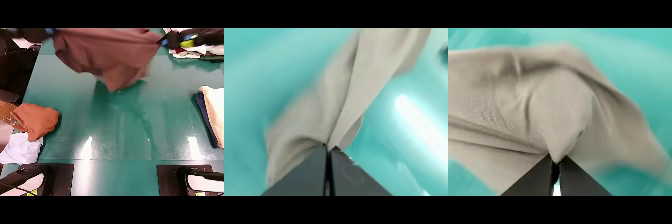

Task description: Fold the shirts.

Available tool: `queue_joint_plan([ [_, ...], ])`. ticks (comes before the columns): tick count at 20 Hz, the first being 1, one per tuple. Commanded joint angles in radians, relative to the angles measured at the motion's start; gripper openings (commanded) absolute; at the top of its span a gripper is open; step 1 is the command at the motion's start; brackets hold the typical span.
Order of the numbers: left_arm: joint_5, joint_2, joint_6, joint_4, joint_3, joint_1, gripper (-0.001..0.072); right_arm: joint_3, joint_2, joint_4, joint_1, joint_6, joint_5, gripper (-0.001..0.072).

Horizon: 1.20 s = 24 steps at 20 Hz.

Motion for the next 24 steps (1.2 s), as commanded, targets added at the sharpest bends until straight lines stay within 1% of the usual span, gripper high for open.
queue_joint_plan([
  [1, -0.045, 0.07, -0.003, -0.062, 0.166, 0.001, 0.0023, 0.0, 0.214, -0.087, -0.01, 0.004, 0.066, 0.002],
  [4, -0.053, 0.126, -0.027, -0.106, 0.168, 0.001, 0.0023, -0.001, 0.31, -0.086, -0.009, 0.066, 0.115, 0.0019],
  [7, -0.069, 0.124, -0.034, -0.072, 0.106, 0.001, 0.0023, -0.002, 0.33, -0.087, -0.007, 0.113, 0.208, 0.0019],
  [9, -0.073, 0.101, -0.048, -0.035, -0.01, 0.001, 0.0023, -0.002, 0.288, -0.087, 0.013, 0.154, 0.313, 0.0019],
  [10, -0.08, 0.084, -0.048, -0.031, -0.077, 0.001, 0.0024, -0.002, 0.248, -0.087, 0.032, 0.159, 0.362, 0.002],
  [11, -0.085, 0.061, -0.048, -0.029, -0.156, 0.001, 0.0024, -0.005, 0.202, -0.087, 0.058, 0.159, 0.398, 0.002],
  [12, -0.083, 0.037, -0.045, -0.027, -0.231, 0.001, 0.0024, -0.024, 0.162, -0.087, 0.083, 0.158, 0.399, 0.002],
  [14, -0.046, -0.026, -0.043, -0.003, -0.362, 0.001, 0.0024, -0.098, 0.077, -0.087, 0.122, 0.152, 0.327, 0.002],
  [16, 0.006, -0.102, -0.042, 0.052, -0.434, 0.001, 0.0024, -0.18, -0.008, -0.087, 0.136, 0.114, 0.19, 0.002],
  [19, 0.064, -0.191, -0.044, 0.106, -0.446, 0.005, 0.0024, -0.241, -0.117, -0.084, 0.121, 0.116, -0.04, 0.002],
  [21, 0.142, -0.204, -0.044, 0.116, -0.446, 0.01, 0.0024, -0.238, -0.165, -0.082, 0.098, 0.129, -0.146, 0.0021],
  [23, 0.205, -0.202, -0.045, 0.127, -0.446, 0.009, 0.0024, -0.238, -0.187, -0.074, 0.071, 0.142, -0.214, 0.0022],
  [24, 0.218, -0.202, -0.045, 0.126, -0.446, 0.009, 0.0024, -0.238, -0.193, -0.074, 0.056, 0.142, -0.212, 0.0068],
])
